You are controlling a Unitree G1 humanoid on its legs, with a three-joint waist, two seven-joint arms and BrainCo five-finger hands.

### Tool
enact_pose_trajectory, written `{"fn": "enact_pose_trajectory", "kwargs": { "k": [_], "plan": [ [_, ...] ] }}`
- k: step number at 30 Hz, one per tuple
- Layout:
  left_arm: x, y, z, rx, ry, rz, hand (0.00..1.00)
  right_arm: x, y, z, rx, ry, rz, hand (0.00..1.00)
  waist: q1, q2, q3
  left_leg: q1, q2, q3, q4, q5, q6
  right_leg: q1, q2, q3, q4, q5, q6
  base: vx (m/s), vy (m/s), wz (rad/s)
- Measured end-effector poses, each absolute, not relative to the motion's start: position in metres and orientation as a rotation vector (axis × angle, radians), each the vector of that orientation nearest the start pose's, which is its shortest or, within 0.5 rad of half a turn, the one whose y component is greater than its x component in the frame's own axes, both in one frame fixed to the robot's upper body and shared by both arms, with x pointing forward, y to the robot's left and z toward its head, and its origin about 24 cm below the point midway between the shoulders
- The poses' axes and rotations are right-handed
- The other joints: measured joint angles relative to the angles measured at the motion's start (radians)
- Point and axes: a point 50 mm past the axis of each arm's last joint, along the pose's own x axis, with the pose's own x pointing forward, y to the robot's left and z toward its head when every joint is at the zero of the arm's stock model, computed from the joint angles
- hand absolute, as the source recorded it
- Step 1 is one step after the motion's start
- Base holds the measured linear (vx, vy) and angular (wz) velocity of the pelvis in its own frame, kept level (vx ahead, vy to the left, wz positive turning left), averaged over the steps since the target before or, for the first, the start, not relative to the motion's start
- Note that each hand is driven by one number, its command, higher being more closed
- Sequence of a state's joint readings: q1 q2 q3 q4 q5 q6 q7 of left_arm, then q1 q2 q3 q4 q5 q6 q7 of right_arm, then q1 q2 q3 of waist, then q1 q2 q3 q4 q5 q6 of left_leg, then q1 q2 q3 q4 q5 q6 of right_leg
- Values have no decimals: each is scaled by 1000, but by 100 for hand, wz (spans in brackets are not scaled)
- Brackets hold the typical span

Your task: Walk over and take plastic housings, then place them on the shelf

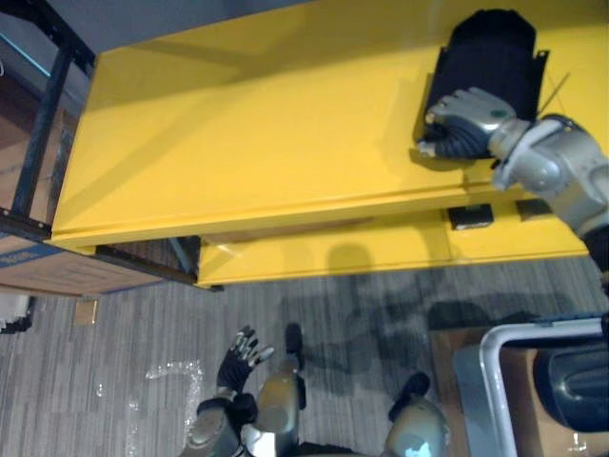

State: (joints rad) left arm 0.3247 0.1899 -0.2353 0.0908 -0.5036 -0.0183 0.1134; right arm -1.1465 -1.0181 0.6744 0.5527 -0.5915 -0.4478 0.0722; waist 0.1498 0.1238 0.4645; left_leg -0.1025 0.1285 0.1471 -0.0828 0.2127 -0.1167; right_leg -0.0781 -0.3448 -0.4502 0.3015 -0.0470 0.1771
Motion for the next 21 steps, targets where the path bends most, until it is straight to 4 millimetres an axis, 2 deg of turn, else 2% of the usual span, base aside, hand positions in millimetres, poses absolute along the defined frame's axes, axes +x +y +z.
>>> {"fn": "enact_pose_trajectory", "kwargs": {
  "k": [4, 11, 12, 21],
  "plan": [
    [163, 161, -48, -311, 452, 69, 0, 360, -211, 275, -1935, -600, 317, 100, 0, -21, 13, -1, 1, -4, 0, 0, -1, 8, 3, -9, -7, 1, 0, 0, 0, 3],
    [163, 172, -47, -271, 452, 75, 0, 359, -215, 279, -1956, -594, 309, 100, 4, -29, 18, -3, 7, -4, 0, 0, -1, 11, 10, -11, -20, 5, 1, -1, -5, 0],
    [163, 173, -47, -270, 450, 81, 0, 359, -216, 279, -1959, -587, 304, 0, 5, -29, 18, -3, 9, -4, 0, 0, -1, 11, 13, -11, -21, 5, 1, -11, -33, -2],
    [163, 174, -47, -270, 449, 82, 0, 361, -240, 286, -2002, -562, 146, 0, 6, -29, 18, -3, 17, -5, 0, 3, -5, 11, 19, -12, -17, 4, -1, -22, -20, 0]
  ]
}}
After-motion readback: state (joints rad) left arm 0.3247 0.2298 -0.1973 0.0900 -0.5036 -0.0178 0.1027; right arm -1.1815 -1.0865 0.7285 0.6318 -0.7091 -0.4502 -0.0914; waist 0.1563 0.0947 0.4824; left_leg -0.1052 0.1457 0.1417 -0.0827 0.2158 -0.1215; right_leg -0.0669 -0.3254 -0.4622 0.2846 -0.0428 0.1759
